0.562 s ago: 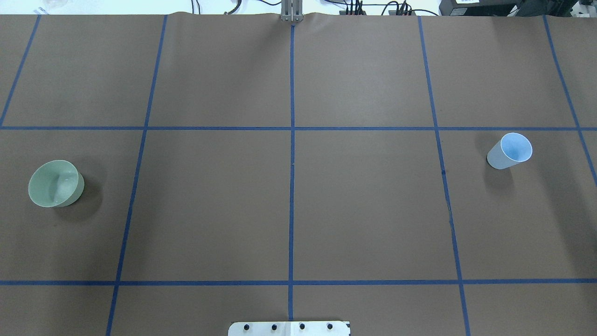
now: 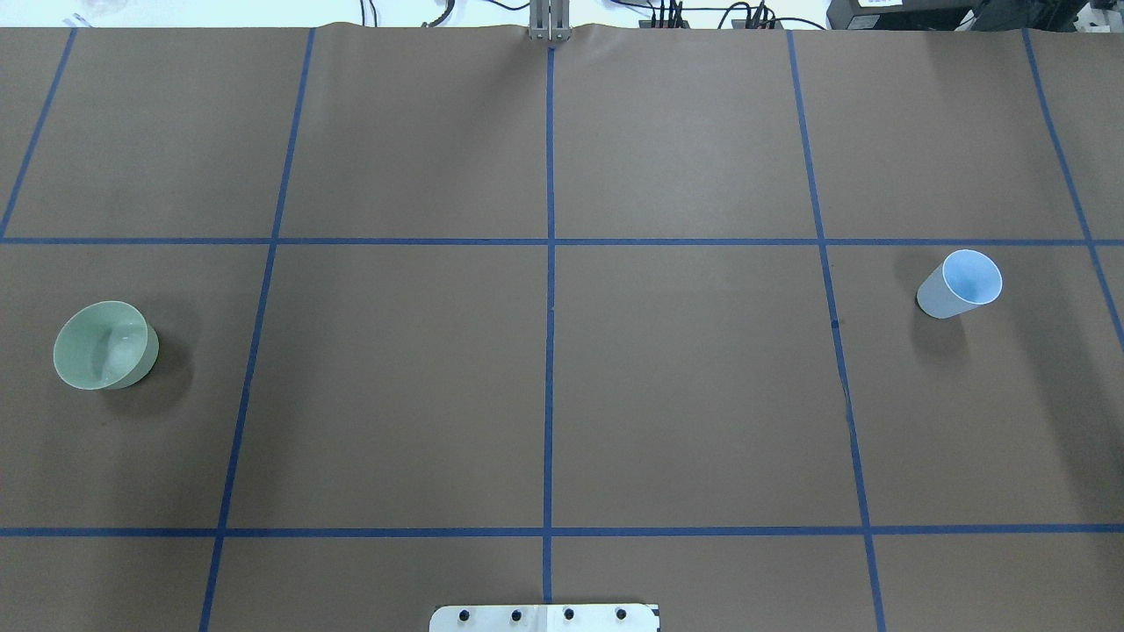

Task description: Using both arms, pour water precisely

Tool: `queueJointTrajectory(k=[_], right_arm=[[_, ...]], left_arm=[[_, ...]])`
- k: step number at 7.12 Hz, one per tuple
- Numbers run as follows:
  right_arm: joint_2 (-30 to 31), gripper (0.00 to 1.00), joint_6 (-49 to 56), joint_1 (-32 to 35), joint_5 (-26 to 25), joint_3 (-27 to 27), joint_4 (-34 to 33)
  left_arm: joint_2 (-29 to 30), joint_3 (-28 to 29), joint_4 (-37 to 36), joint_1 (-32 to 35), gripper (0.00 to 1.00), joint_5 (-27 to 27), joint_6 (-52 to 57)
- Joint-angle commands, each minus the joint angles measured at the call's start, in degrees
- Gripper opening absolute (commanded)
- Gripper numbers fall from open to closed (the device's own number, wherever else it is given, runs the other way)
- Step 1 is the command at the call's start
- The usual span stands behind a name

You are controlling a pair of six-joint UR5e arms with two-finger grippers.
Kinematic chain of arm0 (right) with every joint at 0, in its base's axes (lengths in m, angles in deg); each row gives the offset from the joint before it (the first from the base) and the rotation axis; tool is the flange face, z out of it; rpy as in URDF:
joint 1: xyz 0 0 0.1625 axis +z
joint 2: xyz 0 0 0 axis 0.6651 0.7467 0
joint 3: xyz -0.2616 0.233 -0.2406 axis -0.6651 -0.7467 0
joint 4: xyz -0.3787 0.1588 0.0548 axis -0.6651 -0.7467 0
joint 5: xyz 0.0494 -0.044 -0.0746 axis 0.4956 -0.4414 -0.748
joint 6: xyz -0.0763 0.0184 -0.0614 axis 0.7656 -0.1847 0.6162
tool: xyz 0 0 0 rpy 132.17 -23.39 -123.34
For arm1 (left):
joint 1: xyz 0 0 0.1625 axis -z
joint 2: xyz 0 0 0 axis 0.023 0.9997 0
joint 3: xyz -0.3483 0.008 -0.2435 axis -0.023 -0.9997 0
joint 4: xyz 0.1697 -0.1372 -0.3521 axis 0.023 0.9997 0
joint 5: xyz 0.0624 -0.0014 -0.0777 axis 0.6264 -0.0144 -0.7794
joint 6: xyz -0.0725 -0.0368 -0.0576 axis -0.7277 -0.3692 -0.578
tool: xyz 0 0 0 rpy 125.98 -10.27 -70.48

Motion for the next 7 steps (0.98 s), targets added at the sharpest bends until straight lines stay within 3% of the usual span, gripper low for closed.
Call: queueJointTrajectory(k=[1, 3, 5, 7], right_arm=[[-1.5, 1.0, 0.0, -2.1, -0.2, 0.3, 0.2], [-2.6, 1.0, -0.2, -3.7, -0.6, -0.3, 5.3], [-2.9, 1.0, -0.4, -3.7, -0.2, -1.6, 13.4], [-2.7, 1.0, -0.3, -3.6, 3.0, -1.8, 14.1]], left_arm=[[0.0, -0.5, 0.0, 0.0, 1.0, -0.1, -0.3], [1.1, -1.3, 2.3, 0.0, 1.0, -0.2, -0.4], [1.4, -1.0, 12.3, 0.0, 1.0, -0.1, -0.4], [3.5, 0.4, 19.2, -0.3, 1.0, -0.1, -0.5]])
